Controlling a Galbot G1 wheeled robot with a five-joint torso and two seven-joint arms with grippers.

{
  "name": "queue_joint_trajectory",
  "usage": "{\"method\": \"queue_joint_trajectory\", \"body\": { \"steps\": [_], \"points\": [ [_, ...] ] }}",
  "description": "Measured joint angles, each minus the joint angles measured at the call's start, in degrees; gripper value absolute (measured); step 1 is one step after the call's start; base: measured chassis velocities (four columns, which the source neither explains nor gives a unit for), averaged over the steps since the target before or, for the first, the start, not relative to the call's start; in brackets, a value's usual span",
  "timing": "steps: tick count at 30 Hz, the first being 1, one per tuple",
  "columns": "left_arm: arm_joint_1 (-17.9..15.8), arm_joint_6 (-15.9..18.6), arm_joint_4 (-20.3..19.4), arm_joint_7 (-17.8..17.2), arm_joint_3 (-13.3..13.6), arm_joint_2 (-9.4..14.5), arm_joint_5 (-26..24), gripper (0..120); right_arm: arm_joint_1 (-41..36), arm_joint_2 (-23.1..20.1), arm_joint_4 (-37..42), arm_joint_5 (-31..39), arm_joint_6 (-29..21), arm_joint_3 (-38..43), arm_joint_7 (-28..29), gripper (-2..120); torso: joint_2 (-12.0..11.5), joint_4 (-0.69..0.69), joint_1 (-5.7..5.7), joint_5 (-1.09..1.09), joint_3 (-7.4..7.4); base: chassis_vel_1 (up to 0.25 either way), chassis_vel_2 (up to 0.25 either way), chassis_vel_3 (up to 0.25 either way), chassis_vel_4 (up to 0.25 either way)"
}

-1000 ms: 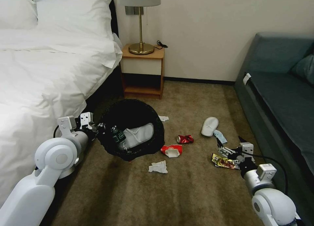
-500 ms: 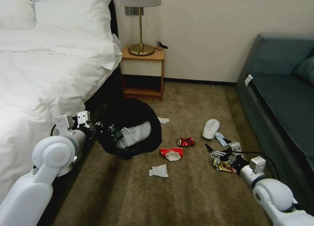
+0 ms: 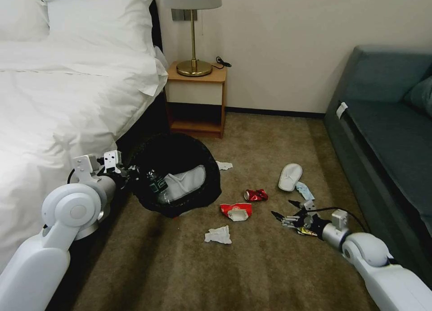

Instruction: Pick up the trash bin, then pick up the garbage on the floor and place it into the trash bin.

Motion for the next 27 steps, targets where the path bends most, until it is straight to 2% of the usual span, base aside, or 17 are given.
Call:
{"method": "queue_joint_trajectory", "body": {
  "steps": [5,12,14,15,17,22,27],
  "points": [
    [-0.58,0.0,0.0,-1.29,-0.04,0.1,-1.47,3,9.22,1.89,-8.59,-0.71,0.02,-6.87,-6.89,100,0.0,0.03,0.0,-0.01,0.0,0.0,0.0,0.0,0.0],
    [-0.36,0.0,-1.0,-2.27,0.62,0.81,-2.2,3,17.75,5.46,-18.25,-3.16,1.4,-15.85,-13.1,100,0.0,0.02,0.0,-0.01,0.0,0.0,0.0,0.0,0.0],
    [-0.38,0.0,-1.25,-2.31,0.76,0.87,-2.28,3,24.13,9.04,-25.23,-5.88,3.03,-20.52,-17.34,100,0.0,0.0,0.0,-0.03,0.0,0.0,0.0,0.0,0.0],
    [-0.38,0.0,-1.25,-2.31,0.76,0.87,-2.28,3,24.13,9.04,-25.23,-5.88,3.03,-20.52,-17.34,100,0.0,0.0,0.0,-0.03,0.0,0.0,0.0,0.0,0.0],
    [-0.45,-0.01,-1.35,-2.27,0.76,0.77,-2.21,3,30.76,16.64,-34.25,-10.64,6.42,-25.05,-22.77,100,0.0,0.03,0.0,-0.01,0.0,0.0,0.0,0.0,0.0],
    [-0.28,0.0,-1.59,-2.1,0.73,0.52,-2.05,3,34.22,20.84,-40.03,-14.76,8.16,-28.53,-26.14,100,0.0,0.03,0.0,-0.02,0.0,0.0,0.0,0.0,0.0],
    [-0.15,0.0,-1.88,-1.98,0.85,0.31,-1.95,3,34.94,21.59,-41.13,-16.5,6.61,-30.45,-26.92,100,0.0,0.02,0.0,-0.02,0.0,0.0,0.0,0.0,0.0]
  ]
}}
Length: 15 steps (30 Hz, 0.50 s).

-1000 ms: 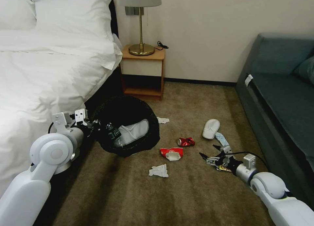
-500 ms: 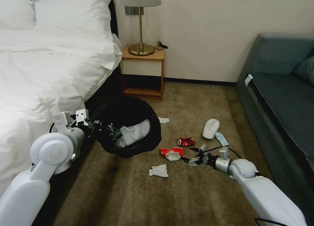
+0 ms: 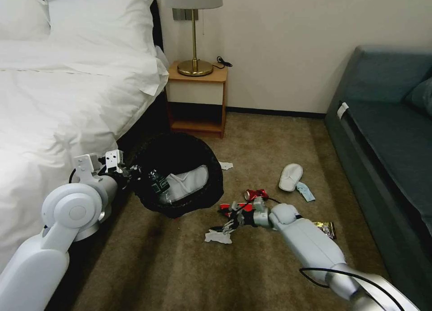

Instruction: Pick up the trash bin, then pick up the garbage on the floor and place it into the trash bin.

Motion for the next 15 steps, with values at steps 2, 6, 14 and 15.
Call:
{"method": "queue_joint_trajectory", "body": {
  "steps": [2,6,14,15],
  "points": [
    [0.05,0.0,-0.25,0.03,0.35,-0.33,0.18,3,0.01,0.08,-0.34,-1.31,-1.19,-0.86,-0.03,100,0.0,-0.01,0.0,0.0,0.0,0.0,0.0,0.0,0.0],
    [0.06,0.0,-0.47,0.05,0.67,-0.82,0.34,3,-0.06,0.44,-1.26,-3.37,-2.56,-1.19,0.2,100,0.0,-0.01,0.0,0.01,0.0,0.0,0.0,0.0,0.0],
    [0.29,0.0,-0.67,0.14,0.89,-2.11,0.95,3,-0.12,1.72,-4.72,-5.7,-3.94,-1.04,2.55,100,0.0,-0.01,0.0,0.02,0.0,0.0,0.0,0.0,0.0],
    [0.35,0.0,-0.67,0.16,0.87,-2.37,1.1,3,-0.05,2.14,-5.83,-5.84,-4.05,-1.0,3.26,100,0.0,-0.02,0.0,0.01,0.0,0.0,0.0,0.0,0.0]
  ]
}}
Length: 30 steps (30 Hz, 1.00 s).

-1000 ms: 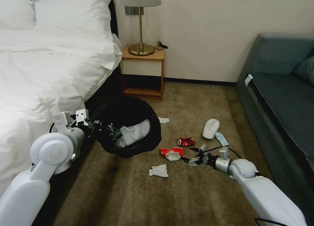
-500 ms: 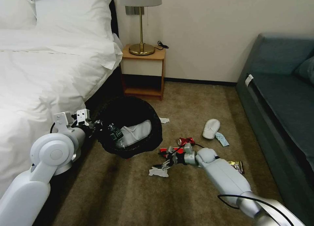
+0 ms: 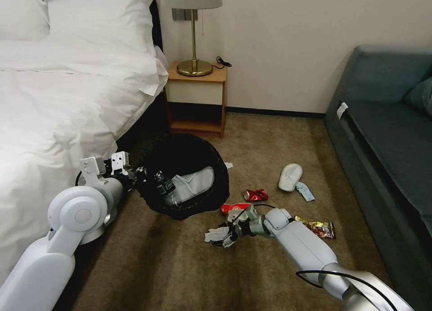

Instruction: Pick up the trash bin, then pick up the garbage on the floor and place it into the trash bin.

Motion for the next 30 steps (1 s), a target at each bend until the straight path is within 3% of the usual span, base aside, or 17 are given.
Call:
{"method": "queue_joint_trajectory", "body": {
  "steps": [13,16,29,30],
  "points": [
    [1.07,0.0,-0.84,0.09,-1.17,-0.58,0.34,3,1.0,2.94,-6.17,-0.04,-1.12,0.97,6.45,100,0.0,0.01,0.0,0.0,0.0,0.0,0.0,0.0,0.0],
    [1.27,0.0,-0.9,0.15,-1.4,-0.63,0.33,3,1.32,3.98,-8.35,1.31,-2.23,1.2,10.5,100,0.0,0.01,0.0,0.0,0.0,0.0,0.0,0.0,0.0],
    [0.6,0.0,-0.51,1.12,-0.88,-0.6,0.54,3,1.83,6.46,-12.01,2.47,-2.25,3.25,15.51,99,0.02,0.01,0.0,0.0,-0.01,0.0,0.0,0.0,0.0],
    [0.63,0.0,-0.5,1.3,-0.88,-0.66,0.68,3,1.84,6.52,-12.06,2.48,-2.24,3.38,15.9,96,0.02,0.01,0.0,0.0,0.0,0.0,0.0,0.0,0.0]
  ]
}}
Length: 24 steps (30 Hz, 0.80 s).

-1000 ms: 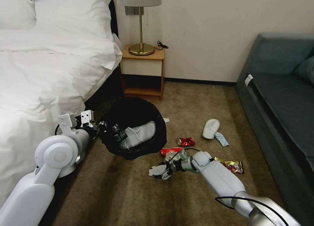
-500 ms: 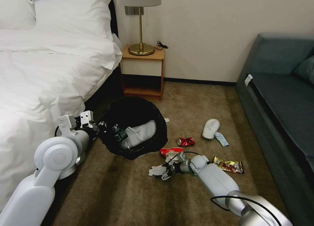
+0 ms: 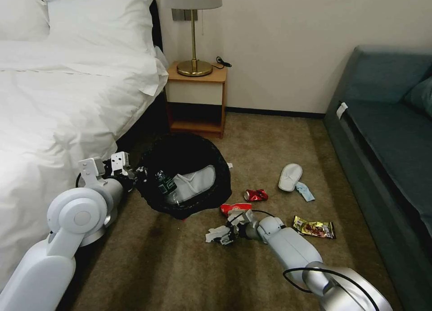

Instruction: Pick up the trash bin, then pick up the garbage on the floor and place it into the trash bin.

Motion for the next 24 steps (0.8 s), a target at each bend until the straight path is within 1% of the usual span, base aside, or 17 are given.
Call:
{"method": "queue_joint_trajectory", "body": {
  "steps": [1,2,4,5,6,7,9,10,12,13,15,16,19,21,22,23,24],
  "points": [
    [0.1,0.0,0.0,0.27,0.0,-0.09,0.25,3,-0.01,-0.03,0.03,-0.09,0.01,0.01,0.22,89,0.0,-0.02,0.0,-0.03,-0.01,0.0,0.0,0.0,0.0],
    [0.1,0.0,0.0,0.27,0.0,-0.09,0.25,3,-0.01,-0.03,0.03,-0.09,0.01,0.01,0.22,89,0.0,-0.02,0.0,-0.03,-0.01,0.0,0.0,0.0,0.0],
    [0.19,0.0,-0.02,0.44,0.0,-0.16,0.35,3,-0.1,-0.12,0.13,-0.45,0.07,-0.17,0.54,82,0.0,-0.05,-0.01,-0.04,-0.01,0.0,0.0,0.0,0.0],
    [0.19,0.0,-0.02,0.44,0.0,-0.16,0.35,3,-0.1,-0.12,0.13,-0.45,0.07,-0.17,0.54,82,0.0,-0.05,-0.01,-0.04,-0.01,0.0,0.0,0.0,0.0],
    [0.2,0.0,-0.05,0.47,0.0,-0.15,0.37,3,-0.11,-0.16,0.15,-0.66,0.1,-0.33,0.74,75,0.01,-0.06,-0.01,-0.05,-0.01,0.0,0.0,0.0,0.0],
    [0.2,0.0,-0.05,0.47,0.0,-0.15,0.37,3,-0.11,-0.16,0.15,-0.66,0.1,-0.33,0.74,75,0.01,-0.06,-0.01,-0.05,-0.01,0.0,0.0,0.0,0.0],
    [0.19,0.0,-0.08,0.59,-0.01,0.1,0.35,3,-0.14,-0.25,0.16,-1.86,0.14,-0.43,0.89,62,0.01,-0.05,-0.01,-0.03,-0.01,0.0,0.0,0.0,0.0],
    [0.19,0.0,-0.08,0.59,-0.01,0.1,0.35,3,-0.14,-0.25,0.16,-1.86,0.14,-0.43,0.89,62,0.01,-0.05,-0.01,-0.03,-0.01,0.0,0.0,0.0,0.0],
    [0.16,0.0,-0.09,0.61,-0.02,0.23,0.35,3,-0.28,-0.38,0.16,-2.5,0.19,-0.62,0.79,51,0.01,-0.03,-0.01,-0.02,-0.01,0.0,0.0,0.0,0.0],
    [0.16,0.0,-0.09,0.61,-0.02,0.23,0.35,3,-0.28,-0.38,0.16,-2.5,0.19,-0.62,0.79,51,0.01,-0.03,-0.01,-0.02,-0.01,0.0,0.0,0.0,0.0],
    [0.1,0.0,-0.09,0.63,-0.02,0.27,0.34,3,-0.47,-0.46,0.17,-2.85,0.41,-0.67,0.8,46,0.01,-0.02,-0.01,0.0,-0.01,0.0,0.0,0.0,0.0],
    [-0.01,0.0,0.0,0.63,-0.02,0.24,0.37,3,-0.78,-0.6,0.25,-3.27,0.83,-0.69,0.82,39,0.01,-0.02,-0.01,-0.01,-0.02,0.0,0.0,0.0,0.0],
    [-0.06,0.0,0.16,0.73,0.04,0.15,0.5,3,-1.09,-0.72,0.53,-3.42,1.31,-0.75,0.86,35,0.02,-0.02,-0.01,-0.02,-0.02,0.0,0.0,0.0,0.0],
    [-0.08,0.0,0.41,1.17,0.23,-0.04,1.02,3,-1.74,-0.99,1.85,-3.28,1.54,-0.96,1.44,24,0.01,0.0,-0.01,0.01,0.0,0.0,0.0,0.0,0.0],
    [-0.08,0.0,0.41,1.17,0.23,-0.04,1.02,3,-1.74,-0.99,1.85,-3.28,1.54,-0.96,1.44,24,0.01,0.0,-0.01,0.01,0.0,0.0,0.0,0.0,0.0],
    [-0.08,0.0,0.51,1.26,0.3,-0.08,1.22,3,-2.04,-1.13,2.56,-3.1,1.54,-1.0,1.59,19,0.0,0.01,0.0,0.01,0.02,0.0,0.0,0.0,0.0],
    [-0.08,0.0,0.51,1.26,0.3,-0.08,1.22,3,-2.04,-1.13,2.56,-3.1,1.54,-1.0,1.59,19,0.0,0.01,0.0,0.01,0.02,0.0,0.0,0.0,0.0]
  ]
}}
